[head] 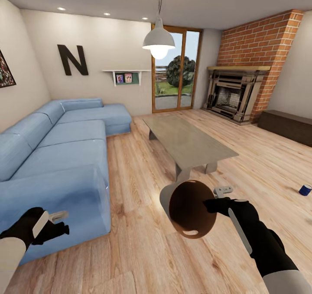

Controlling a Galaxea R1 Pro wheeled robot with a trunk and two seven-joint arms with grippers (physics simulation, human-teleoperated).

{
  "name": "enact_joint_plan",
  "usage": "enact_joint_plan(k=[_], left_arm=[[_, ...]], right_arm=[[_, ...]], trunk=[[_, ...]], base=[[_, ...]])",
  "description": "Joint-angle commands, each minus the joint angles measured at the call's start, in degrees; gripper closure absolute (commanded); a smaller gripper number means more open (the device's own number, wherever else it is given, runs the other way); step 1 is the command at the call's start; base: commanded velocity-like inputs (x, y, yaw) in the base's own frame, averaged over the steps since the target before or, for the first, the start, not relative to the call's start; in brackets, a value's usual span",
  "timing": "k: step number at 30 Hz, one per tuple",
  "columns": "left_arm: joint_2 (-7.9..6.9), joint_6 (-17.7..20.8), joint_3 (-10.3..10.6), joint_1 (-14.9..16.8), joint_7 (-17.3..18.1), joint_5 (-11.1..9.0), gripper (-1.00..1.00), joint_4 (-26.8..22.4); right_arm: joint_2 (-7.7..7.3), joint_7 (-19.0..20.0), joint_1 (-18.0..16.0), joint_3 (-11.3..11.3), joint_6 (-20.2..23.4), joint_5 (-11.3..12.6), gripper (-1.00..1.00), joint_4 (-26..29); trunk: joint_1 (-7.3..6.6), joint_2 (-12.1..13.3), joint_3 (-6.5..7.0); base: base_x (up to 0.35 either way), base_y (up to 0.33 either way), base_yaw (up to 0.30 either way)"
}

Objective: Put the three can of soda from the living room inside the tash can in the kitchen.

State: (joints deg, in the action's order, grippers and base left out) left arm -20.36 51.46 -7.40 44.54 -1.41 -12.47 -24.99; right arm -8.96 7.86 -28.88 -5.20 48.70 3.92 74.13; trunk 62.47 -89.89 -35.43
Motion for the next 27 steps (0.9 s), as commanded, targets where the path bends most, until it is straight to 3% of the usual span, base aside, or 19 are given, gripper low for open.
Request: enact_joint_plan(k=[1, 8, 13, 16, 24, 27], left_arm=[[0.97, 0.3, 1.0, 0.1, -1.7, 0.5, -1.00, -0.2], [4.30, 0.4, 2.5, 0.2, -5.0, 1.1, -1.00, -1.0], [7.94, 0.1, 2.6, 0.1, -6.5, 1.2, -1.00, -2.7], [8.53, -1.4, 2.7, 0.1, -6.6, 1.2, -1.00, -3.1], [8.85, -11.7, 2.6, 0.0, -5.9, 1.0, -1.00, -2.8], [8.81, -12.5, 2.6, -0.1, -5.1, 1.0, -1.00, -2.7]], right_arm=[[0.00, 0.5, 0.0, -0.2, 0.0, 0.9, 1.00, 0.1], [0.00, 0.4, 0.0, -0.9, 0.0, 0.8, 1.00, 0.1], [0.00, 0.5, 0.0, -0.9, 0.0, 0.8, 1.00, 0.1], [0.02, 0.4, 0.0, -1.0, 0.0, 0.8, 1.00, 0.0], [-0.04, 0.4, -0.2, -1.4, 0.2, 0.7, 1.00, 0.5], [-0.03, 0.4, -0.5, -1.4, 0.9, 0.3, 1.00, 0.9]], trunk=[[-0.01, 0.0, -0.03], [-0.01, 0.0, -0.28], [-0.01, 0.0, -0.43], [-0.01, 0.0, -0.51], [1.53, -2.8, -1.86], [2.19, -4.0, -2.40]], base=[[0.002, 0.003, 0.000], [0.000, 0.001, 0.000], [0.000, 0.000, 0.000], [0.000, 0.000, 0.000], [0.000, 0.000, 0.000], [0.000, 0.000, 0.000]])
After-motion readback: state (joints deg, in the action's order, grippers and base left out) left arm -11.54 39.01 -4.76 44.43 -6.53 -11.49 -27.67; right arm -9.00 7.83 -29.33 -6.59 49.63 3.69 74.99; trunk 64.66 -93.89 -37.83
